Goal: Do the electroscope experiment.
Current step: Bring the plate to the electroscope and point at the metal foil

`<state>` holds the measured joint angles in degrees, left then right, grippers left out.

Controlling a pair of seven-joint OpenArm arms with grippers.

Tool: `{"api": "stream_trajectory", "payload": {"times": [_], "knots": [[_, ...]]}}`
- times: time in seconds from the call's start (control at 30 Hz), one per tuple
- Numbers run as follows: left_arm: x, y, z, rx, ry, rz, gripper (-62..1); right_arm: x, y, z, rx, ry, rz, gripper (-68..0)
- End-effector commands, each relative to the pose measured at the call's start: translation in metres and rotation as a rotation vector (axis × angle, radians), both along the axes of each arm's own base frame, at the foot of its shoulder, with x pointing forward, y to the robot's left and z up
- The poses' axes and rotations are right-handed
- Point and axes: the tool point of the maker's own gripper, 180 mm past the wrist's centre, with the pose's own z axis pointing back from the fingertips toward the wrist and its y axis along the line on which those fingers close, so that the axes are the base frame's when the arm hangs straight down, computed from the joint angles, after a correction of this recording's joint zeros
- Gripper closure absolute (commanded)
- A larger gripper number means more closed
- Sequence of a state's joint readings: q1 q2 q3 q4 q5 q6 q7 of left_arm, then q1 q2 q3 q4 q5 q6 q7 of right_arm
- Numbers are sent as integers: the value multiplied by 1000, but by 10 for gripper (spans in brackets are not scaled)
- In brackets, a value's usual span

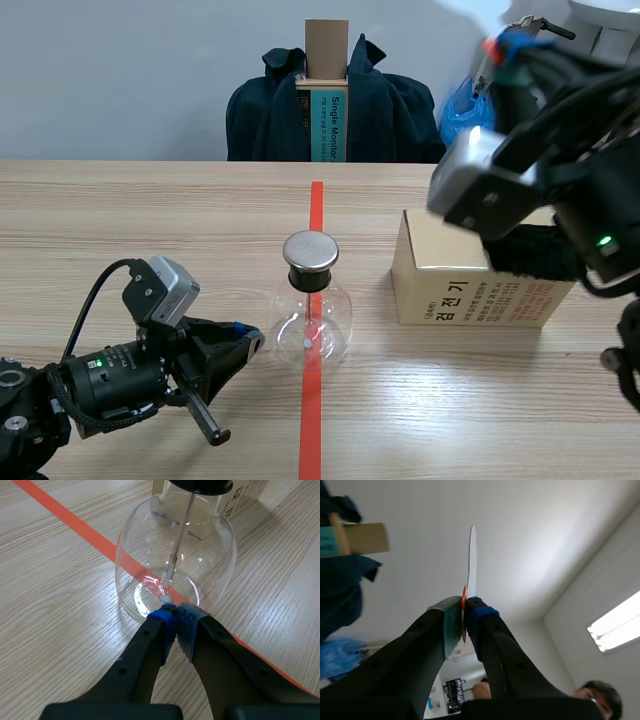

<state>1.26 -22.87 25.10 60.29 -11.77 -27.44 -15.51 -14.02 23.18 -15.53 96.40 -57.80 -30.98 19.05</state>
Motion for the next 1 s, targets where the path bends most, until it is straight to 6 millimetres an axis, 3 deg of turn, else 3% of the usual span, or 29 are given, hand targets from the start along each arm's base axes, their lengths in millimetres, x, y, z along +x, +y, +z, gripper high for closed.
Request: {"api": "stream_trajectory", "payload": {"times": [0.0,0.2,0.33,0.5,0.97], "knots": [[5,-4,12,-28,-32,-3,-27,6,3,-2,-7,-14,10,-7],[5,-4,12,-29,-33,-3,-27,12,19,-58,-77,101,54,-7],[5,-4,12,-29,-33,-3,-27,5,25,-80,-97,151,92,-7],[5,-4,12,-29,-33,-3,-27,1,27,-89,-107,176,114,-6],[5,-4,12,-28,-32,-3,-27,-36,39,-109,-159,219,264,-7]]}}
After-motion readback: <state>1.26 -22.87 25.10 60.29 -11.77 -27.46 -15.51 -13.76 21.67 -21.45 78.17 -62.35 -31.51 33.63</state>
